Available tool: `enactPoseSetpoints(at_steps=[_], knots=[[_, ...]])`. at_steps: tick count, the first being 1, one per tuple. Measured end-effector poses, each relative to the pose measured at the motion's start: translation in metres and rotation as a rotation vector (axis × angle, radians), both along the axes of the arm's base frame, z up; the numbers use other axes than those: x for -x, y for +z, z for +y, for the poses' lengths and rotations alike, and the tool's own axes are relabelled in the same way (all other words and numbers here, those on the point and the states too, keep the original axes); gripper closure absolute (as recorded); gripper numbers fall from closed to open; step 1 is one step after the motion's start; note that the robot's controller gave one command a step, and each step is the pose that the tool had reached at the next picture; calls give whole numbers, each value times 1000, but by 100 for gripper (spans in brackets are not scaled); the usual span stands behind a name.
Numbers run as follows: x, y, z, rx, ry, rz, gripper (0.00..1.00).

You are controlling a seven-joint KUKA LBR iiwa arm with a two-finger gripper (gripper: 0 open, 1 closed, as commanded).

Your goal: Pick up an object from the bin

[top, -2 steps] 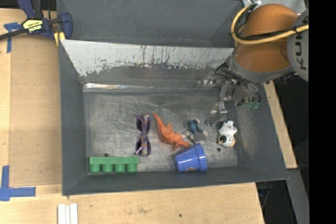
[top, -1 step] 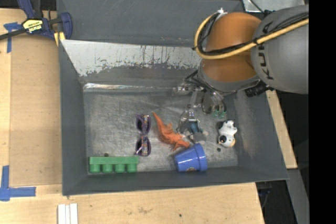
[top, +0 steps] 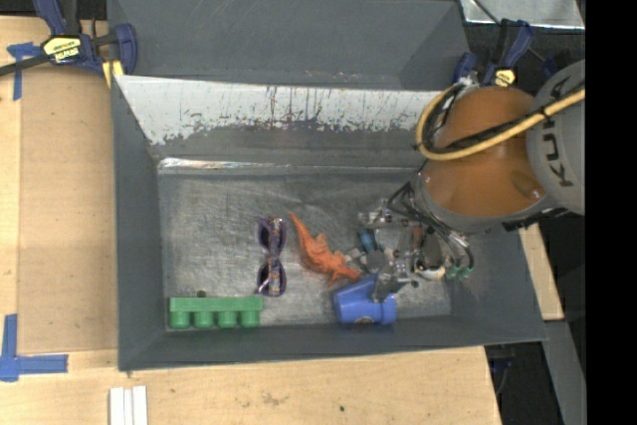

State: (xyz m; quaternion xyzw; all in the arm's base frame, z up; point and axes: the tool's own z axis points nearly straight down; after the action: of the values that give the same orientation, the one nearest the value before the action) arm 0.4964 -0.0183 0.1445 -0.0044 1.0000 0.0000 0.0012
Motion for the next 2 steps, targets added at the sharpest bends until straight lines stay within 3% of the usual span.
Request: enactPoseSetpoints(at_steps=[1,2], knots=[[-15,-69,54,-6,-164,-11,0],[-16,-72,57,-9,-246,-24,100]])
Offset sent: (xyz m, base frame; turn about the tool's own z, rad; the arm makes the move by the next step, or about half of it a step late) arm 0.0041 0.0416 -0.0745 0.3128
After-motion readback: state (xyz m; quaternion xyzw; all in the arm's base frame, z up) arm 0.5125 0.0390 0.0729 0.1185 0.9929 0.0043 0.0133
